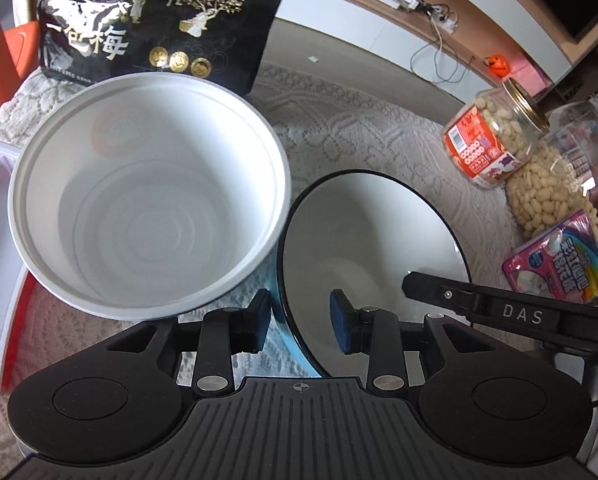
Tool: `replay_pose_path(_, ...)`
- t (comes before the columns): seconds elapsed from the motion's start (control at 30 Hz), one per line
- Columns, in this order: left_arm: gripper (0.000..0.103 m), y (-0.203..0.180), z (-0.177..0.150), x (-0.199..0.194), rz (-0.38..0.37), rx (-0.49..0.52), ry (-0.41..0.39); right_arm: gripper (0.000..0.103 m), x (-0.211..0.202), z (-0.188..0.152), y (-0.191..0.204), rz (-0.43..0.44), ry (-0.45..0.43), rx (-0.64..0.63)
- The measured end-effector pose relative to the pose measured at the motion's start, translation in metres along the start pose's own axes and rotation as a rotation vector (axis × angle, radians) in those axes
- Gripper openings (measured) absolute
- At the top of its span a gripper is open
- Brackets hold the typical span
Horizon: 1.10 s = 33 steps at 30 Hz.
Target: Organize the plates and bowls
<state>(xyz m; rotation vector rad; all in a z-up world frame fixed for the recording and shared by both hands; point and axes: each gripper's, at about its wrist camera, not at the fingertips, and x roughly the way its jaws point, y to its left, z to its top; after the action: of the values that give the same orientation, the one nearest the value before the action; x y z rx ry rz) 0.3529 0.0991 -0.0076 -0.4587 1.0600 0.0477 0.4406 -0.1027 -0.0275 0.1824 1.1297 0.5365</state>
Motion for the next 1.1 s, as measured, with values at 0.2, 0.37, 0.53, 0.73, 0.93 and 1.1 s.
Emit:
replay_pose_path(0.2,0.035,-0.033,-0.016,0.014,-0.06,0.079,0.086,0.025,-0.045,-0.016,-0.025,-0.061,-0.039,-0.016)
replay_pose_path(0.37,0.034,-0.048,-0.011,0.019,-0.021,0.111,0.046,0.024,-0.048,-0.025,-0.05,-0.014,-0.024,0.038)
replay_pose_path(0.53,0.033,-0.055,-0.008,0.03,0.007,0.167,0.036,0.027,-0.031,-0.019,-0.049,-0.016,-0.011,0.066)
replay_pose_path(0.73,0.033,-0.059,-0.009,0.041,0.019,0.204,0.057,0.03,-0.009,-0.019,-0.05,-0.009,0.054,0.094)
replay_pose_path(0.93,0.034,-0.066,-0.011,0.032,0.012,0.215,0.064,0.03,-0.015,-0.023,-0.051,-0.011,0.052,0.116)
replay_pose_path(1.1,0.035,-0.086,-0.012,0.001,-0.011,0.251,0.029,0.03,-0.044,-0.024,-0.045,-0.028,-0.002,0.093)
